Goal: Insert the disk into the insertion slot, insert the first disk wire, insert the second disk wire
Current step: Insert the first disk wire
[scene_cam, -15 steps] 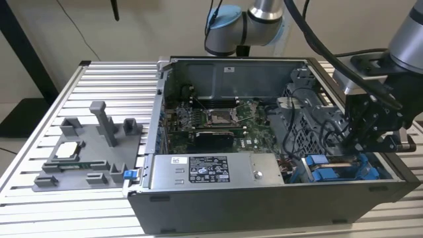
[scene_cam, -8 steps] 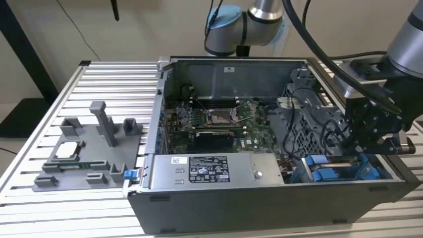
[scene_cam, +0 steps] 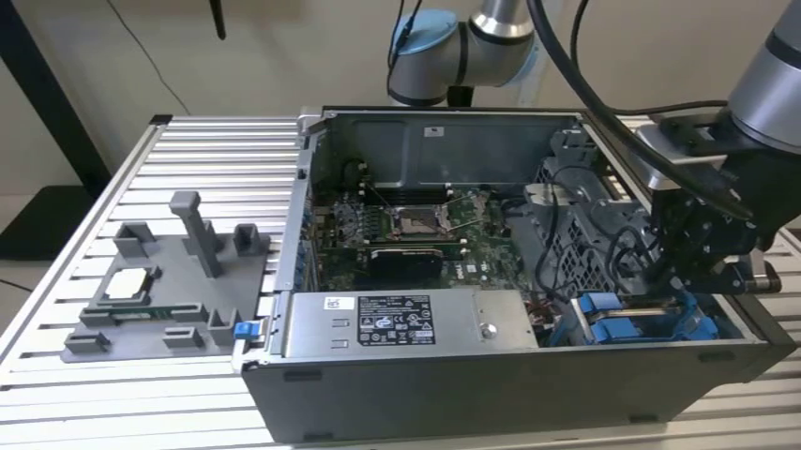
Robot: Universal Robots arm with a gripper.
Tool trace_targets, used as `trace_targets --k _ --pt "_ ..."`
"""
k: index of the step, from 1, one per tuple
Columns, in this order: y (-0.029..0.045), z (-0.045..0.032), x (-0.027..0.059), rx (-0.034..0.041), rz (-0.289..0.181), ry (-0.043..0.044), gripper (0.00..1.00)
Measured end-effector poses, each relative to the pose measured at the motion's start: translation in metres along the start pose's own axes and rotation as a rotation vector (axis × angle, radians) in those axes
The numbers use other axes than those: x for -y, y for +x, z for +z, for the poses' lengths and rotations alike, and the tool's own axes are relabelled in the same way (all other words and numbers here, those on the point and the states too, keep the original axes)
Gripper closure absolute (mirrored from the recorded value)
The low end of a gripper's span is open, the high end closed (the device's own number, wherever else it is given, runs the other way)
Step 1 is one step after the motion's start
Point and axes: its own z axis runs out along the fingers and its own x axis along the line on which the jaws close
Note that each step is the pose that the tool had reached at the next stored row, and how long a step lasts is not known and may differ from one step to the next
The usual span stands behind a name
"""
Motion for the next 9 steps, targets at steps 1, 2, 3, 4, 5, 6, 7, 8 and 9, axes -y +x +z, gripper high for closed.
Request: trace_targets --k 1,2,3,4,5,6,7,8,9 --pt "-0.0002 0.0006 0.0 -0.0001 0.0 0.0 1.0" --pt "-0.0003 0.001 -0.0001 -0.0002 0.0 0.0001 1.0" --pt "-0.0003 0.0015 0.0 -0.0003 0.0 0.0001 1.0" --pt "-0.0003 0.0019 0.0004 -0.0003 0.0 0.0001 1.0" --pt "-0.0003 0.0022 0.0008 -0.0004 0.0 0.0001 1.0" --pt "-0.0003 0.0025 0.0013 -0.0003 0.0 0.0001 1.0" --pt "-0.0004 0.0029 0.0014 -0.0003 0.0 0.0001 1.0" --pt "-0.0003 0.0033 0.0016 -0.0004 0.0 0.0001 1.0" --pt "-0.0003 0.0038 0.0019 -0.0003 0.0 0.0002 1.0"
